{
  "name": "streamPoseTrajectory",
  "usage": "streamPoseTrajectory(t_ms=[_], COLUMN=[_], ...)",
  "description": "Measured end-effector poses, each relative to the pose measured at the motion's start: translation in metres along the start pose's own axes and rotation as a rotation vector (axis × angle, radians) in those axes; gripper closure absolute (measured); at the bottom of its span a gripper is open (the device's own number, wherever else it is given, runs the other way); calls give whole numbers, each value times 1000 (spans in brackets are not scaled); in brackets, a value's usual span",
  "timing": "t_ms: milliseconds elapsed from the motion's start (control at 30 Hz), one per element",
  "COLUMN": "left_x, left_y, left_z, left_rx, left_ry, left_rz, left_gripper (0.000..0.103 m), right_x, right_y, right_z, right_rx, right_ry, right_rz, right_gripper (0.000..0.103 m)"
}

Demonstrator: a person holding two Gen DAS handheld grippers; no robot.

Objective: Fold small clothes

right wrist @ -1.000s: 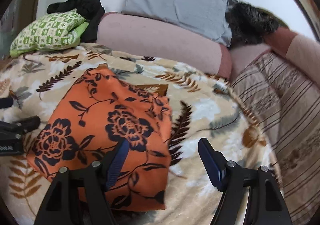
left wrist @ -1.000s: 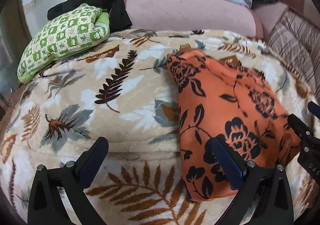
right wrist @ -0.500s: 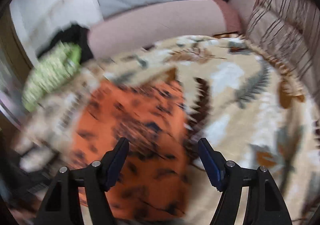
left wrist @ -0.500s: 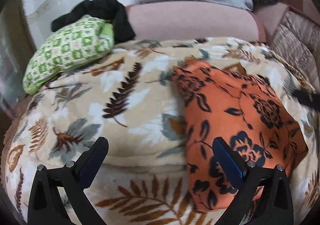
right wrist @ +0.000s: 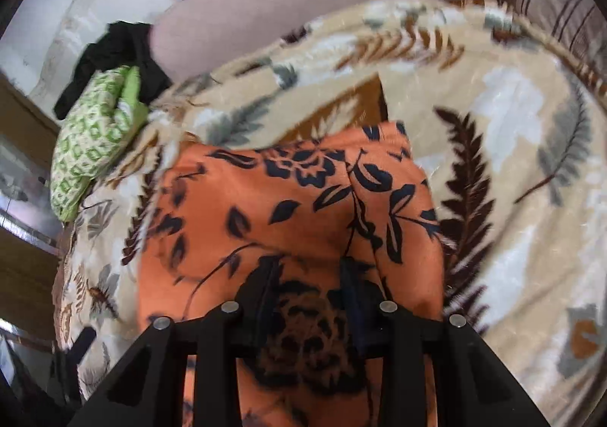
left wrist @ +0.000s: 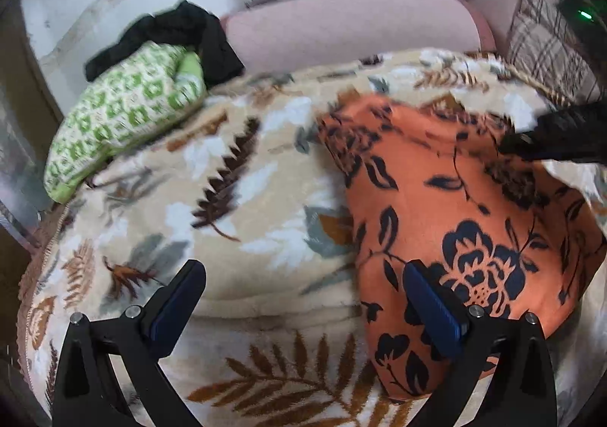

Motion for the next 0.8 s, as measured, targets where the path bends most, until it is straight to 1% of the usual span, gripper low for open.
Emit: streamPoseTrajectory(t_ms=[33, 100, 167, 233, 333, 433, 533, 633, 700, 800], left_x=[3, 9, 13, 15, 15, 11, 8, 8, 7, 5], left_y=[6, 18, 26, 34, 41, 45, 50, 53, 52, 50], left_z=[3, 8, 12, 16, 17, 16, 17, 19, 19, 20], left_rx=[-23, -67, -100, -126, -135, -130, -139, -147, -135, -125], left_ry=[8, 21, 29, 34, 39, 39, 39, 41, 48, 50], left_rz=[7, 24, 39, 45, 49, 32, 21, 22, 11, 4], left_gripper=[0, 0, 0, 0, 0, 0, 0, 0, 0, 0], right_x=[1, 6, 8, 9, 9, 12, 20, 25, 26, 25], right_y=[10, 33, 50, 66, 88, 107, 119, 124, 125, 125], right_z=[-1, -8, -18, -26, -36, -41, -41, -39, -37, -36], right_rx=[-23, -66, -79, -87, -113, -150, -188, -216, -230, -241], right_ry=[22, 97, 153, 180, 206, 232, 265, 289, 304, 296], right_rz=[-28, -124, -212, -254, -314, -350, -367, -392, -404, -393], right_gripper=[64, 64, 64, 64, 64, 64, 64, 64, 64, 64])
Point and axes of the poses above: each gripper's, at about its wrist camera, not at the fingertips, and y roughly against the way its jaws point, x to its left, z to its top, the point moved 10 cm from there along -y, roughly the way its jaws point, and after that the axes turned 7 degrees about z, right-handed, at the moved point
